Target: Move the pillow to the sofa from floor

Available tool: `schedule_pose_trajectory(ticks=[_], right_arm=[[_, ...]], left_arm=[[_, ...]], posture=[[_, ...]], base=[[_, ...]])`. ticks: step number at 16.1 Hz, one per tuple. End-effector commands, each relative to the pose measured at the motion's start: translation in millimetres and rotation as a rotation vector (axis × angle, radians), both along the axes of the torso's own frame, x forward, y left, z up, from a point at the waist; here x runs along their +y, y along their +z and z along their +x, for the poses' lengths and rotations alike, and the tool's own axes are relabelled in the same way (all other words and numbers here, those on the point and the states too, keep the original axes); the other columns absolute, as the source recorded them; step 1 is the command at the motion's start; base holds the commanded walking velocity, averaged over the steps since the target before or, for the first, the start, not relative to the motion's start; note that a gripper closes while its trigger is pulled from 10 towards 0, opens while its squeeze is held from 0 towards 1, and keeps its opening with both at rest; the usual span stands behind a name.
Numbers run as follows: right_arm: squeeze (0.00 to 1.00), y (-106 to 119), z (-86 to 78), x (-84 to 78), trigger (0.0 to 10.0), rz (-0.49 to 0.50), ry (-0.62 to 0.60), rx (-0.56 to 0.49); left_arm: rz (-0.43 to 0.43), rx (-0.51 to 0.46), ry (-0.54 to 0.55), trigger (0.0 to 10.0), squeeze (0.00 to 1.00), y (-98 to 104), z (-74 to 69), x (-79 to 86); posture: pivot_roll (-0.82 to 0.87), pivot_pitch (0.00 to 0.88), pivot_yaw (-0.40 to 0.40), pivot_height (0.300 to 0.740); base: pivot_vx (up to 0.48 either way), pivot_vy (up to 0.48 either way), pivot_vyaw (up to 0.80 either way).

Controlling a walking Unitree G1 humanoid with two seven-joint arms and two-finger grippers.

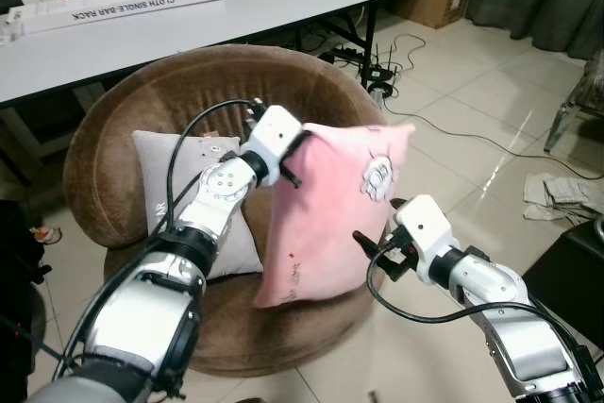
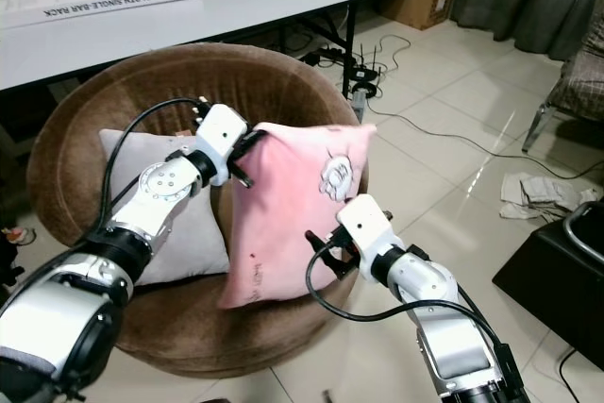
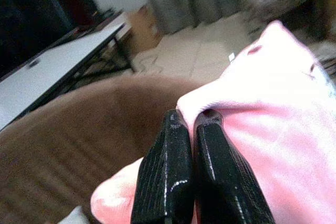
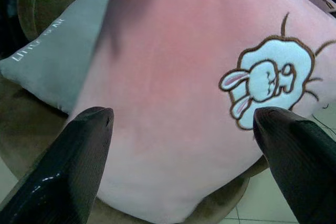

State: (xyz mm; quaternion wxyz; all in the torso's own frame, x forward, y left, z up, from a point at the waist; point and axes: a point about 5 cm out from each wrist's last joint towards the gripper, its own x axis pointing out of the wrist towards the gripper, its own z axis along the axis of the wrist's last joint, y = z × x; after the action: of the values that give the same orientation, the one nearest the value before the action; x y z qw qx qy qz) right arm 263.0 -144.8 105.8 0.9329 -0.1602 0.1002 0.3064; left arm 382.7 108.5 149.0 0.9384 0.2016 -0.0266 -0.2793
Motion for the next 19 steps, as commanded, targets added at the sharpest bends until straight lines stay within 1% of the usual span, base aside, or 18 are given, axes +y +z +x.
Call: schedule_pose_trajectory(ticks=[1, 3, 4, 6, 7, 9, 11, 14, 15, 18, 19], right_arm=[[0.0, 2, -1.4, 7.2, 10.0, -0.004, 0.025, 0.004], [0.0, -1, -0.9, 15.9, 10.0, -0.028, 0.034, 0.007], [0.0, -2, -1.2, 18.3, 10.0, -0.042, 0.037, 0.006], [0.0, -1, 1.6, 27.4, 10.0, -0.055, 0.047, 0.005], [0.0, 0, 2.3, 31.1, 10.0, -0.057, 0.054, 0.005], [0.0, 3, 4.5, 43.9, 10.0, -0.055, 0.085, 0.001], [0.0, 2, 4.4, 44.7, 10.0, -0.053, 0.044, -0.006], [0.0, 2, 2.4, 44.3, 10.0, -0.053, 0.012, -0.013], [0.0, 2, 0.9, 44.3, 10.0, -0.051, -0.01, -0.014], [0.0, 1, 0.0, 45.1, 10.0, -0.051, -0.028, -0.01], [0.0, 1, 0.2, 45.6, 10.0, -0.051, -0.029, -0.01]], left_arm=[[0.013, -0.06, 0.086, 10.0, 0.0, 12, 7.1, 12.6], [0.063, -0.057, 0.215, 10.0, 0.0, 8, 10.5, 28.4], [0.083, -0.059, 0.253, 10.0, 0.0, 7, 11.3, 33.0], [0.151, -0.06, 0.316, 10.0, 0.0, 3, 11.9, 42.5], [0.184, -0.062, 0.331, 10.0, 0.0, 1, 11.6, 45.8], [0.265, -0.061, 0.34, 10.0, 0.0, -3, 10.5, 53.1], [0.301, -0.064, 0.317, 10.0, 0.0, -4, 9.8, 53.5], [0.321, -0.069, 0.294, 10.0, 0.0, -4, 9.6, 51.9], [0.355, -0.07, 0.271, 10.0, 1.0, -5, 9.4, 50.8], [0.401, -0.077, 0.263, 10.0, 1.0, -4, 9.6, 52.6], [0.401, -0.078, 0.264, 10.0, 1.0, -4, 9.8, 53.0]], posture=[[-0.11, 0.0, 0.032, 0.74], [-0.12, 0.0, 0.021, 0.74], [-0.13, 0.0, 0.02, 0.74], [-0.16, 0.0, 0.013, 0.74], [-0.16, 0.0, 0.013, 0.74], [-0.18, 0.0, 0.016, 0.74], [-0.18, 0.0, 0.016, 0.74], [-0.18, 0.0, 0.018, 0.74], [-0.19, 0.0, 0.021, 0.74], [-0.18, 0.0, 0.029, 0.74], [-0.18, 0.0, 0.029, 0.74]], base=[[0.0, 0.0, 0.0], [0.0, 0.0, 0.0], [0.0, 0.0, 0.0], [0.0, 0.0, 0.0], [0.0, 0.0, 0.0], [0.0, 0.0, 0.0], [0.0, 0.0, 0.0], [0.0, 0.0, 0.0], [0.0, 0.0, 0.0], [0.0, 0.0, 0.0], [0.0, 0.0, 0.0]])
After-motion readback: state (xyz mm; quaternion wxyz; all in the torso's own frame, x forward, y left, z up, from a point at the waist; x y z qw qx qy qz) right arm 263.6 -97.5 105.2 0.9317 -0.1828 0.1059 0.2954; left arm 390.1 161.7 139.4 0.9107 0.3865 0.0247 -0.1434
